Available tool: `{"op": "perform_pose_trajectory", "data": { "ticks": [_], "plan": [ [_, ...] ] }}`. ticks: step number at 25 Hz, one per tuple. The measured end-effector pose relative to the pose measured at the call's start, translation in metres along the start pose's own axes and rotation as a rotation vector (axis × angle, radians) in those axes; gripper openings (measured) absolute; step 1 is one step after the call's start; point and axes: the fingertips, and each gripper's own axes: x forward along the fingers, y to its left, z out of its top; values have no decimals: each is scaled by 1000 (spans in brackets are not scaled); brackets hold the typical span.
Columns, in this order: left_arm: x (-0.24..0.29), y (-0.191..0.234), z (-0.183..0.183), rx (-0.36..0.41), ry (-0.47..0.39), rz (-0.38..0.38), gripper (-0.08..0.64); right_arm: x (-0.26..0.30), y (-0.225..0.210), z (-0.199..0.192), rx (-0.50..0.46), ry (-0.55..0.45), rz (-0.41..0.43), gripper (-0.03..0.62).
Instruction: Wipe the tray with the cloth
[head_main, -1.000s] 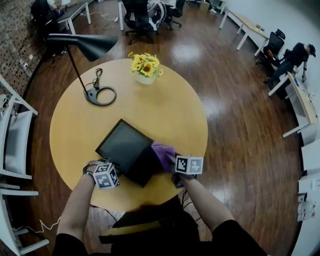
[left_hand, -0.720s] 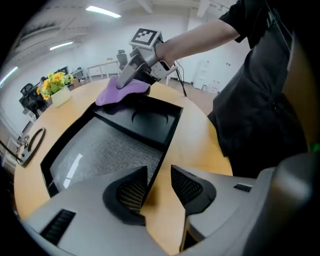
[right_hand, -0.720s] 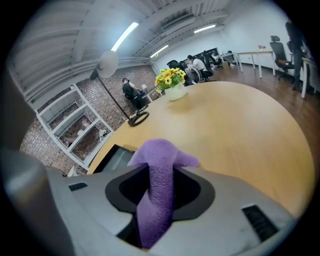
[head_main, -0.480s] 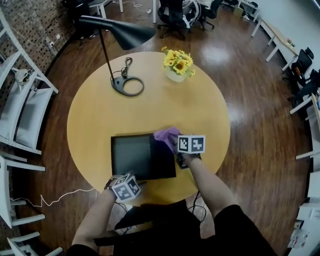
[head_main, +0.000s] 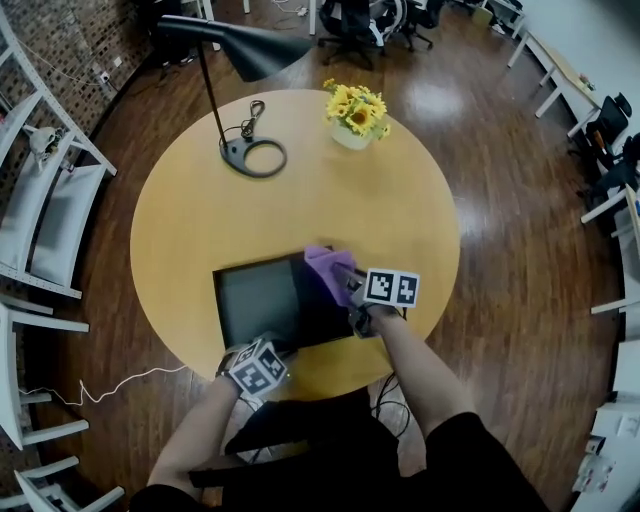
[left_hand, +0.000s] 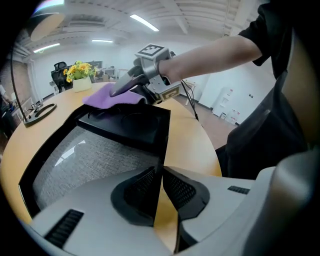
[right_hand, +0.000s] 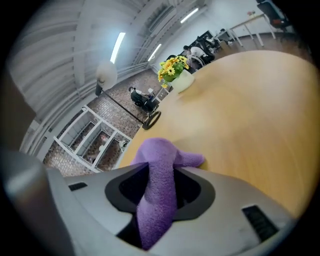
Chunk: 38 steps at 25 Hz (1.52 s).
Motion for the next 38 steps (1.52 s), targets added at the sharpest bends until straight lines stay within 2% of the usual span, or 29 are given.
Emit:
{"op": "perform_pose_trajectory", "data": {
  "ticks": [7,13,20,27,30,32,34,36,38],
  "plan": [
    [0,1,-2,-1,-2,-10,48,-32,4,-37,11,-20,17,138],
    [3,4,-3,20,-4,22,44,-54,5,-66,-1,-41,-5,138],
    [5,6,-5,34,-5,39,41,-81,4,-97,42,-65,-15,138],
    [4,1,-3,38,-12,24,47,-97,2,-112,141,-186,-68,138],
    [-20,7,13,43,-82,17,80,-99,3,-113,131,-216,-99,138],
    [-46,29,28,15,-155,49,88,-98,3,-111,119,-225,-125,138],
    [-72,67,29,-40,-203,124,94,-97,2,-113,113,-222,-146,138],
    [-94,117,18,-75,-194,258,137,-97,2,-114,109,-213,-154,138],
    [-110,170,0,-81,-134,416,173,-97,2,-114,106,-200,-154,138]
  ]
}}
